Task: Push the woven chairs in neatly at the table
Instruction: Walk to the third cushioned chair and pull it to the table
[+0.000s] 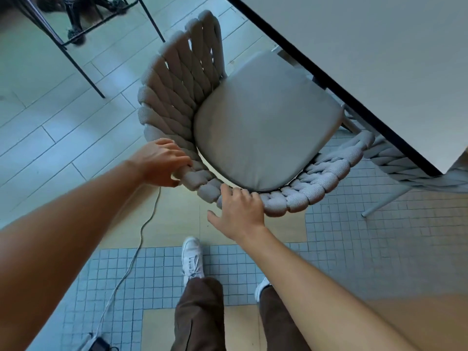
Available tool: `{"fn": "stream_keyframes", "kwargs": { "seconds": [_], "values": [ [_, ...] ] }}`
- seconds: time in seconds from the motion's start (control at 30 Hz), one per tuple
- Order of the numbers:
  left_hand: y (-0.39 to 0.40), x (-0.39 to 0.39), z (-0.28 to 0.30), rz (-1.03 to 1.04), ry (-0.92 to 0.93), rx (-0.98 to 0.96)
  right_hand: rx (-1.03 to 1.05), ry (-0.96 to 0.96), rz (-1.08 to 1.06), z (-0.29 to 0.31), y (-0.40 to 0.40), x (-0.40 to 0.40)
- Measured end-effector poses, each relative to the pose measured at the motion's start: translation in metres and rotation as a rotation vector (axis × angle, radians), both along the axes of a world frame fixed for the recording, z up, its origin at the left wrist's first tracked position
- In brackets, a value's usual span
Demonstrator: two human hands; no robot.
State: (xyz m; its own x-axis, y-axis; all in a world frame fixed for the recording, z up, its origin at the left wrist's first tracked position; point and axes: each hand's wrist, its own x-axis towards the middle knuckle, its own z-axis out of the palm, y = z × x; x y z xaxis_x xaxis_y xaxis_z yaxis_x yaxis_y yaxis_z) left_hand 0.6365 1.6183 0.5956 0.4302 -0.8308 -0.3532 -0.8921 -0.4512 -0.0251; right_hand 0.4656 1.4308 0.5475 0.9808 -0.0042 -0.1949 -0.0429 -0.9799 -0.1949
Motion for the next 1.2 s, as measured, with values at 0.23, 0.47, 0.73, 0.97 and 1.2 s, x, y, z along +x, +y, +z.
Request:
{"fn": "stream_keyframes", "kwargs": {
  "seconds": [0.23, 0.47, 0.73, 0.97, 1.2],
  "values": [
    [0.004, 0.023, -0.017, -0.096, 0.068, -0.06, -0.029, -0.038, -0.158, 0.004, 0.053, 0.033],
    [0.01, 0.035, -0.031, -0.164, 0.1, -0.194, -0.106, -0.018, -0.299, 0.001, 0.06, 0.048],
    [0.001, 0.052, -0.039, -0.175, 0.066, -0.201, -0.119, -0.018, -0.335, 0.003, 0.054, 0.064],
    [-0.002, 0.054, -0.045, -0.13, 0.013, -0.104, -0.084, -0.046, -0.345, 0.004, 0.053, 0.064],
    [-0.004, 0.041, -0.035, -0.027, 0.013, -0.068, 0.035, 0.122, -0.335, 0.009, 0.046, 0.062]
  ]
}}
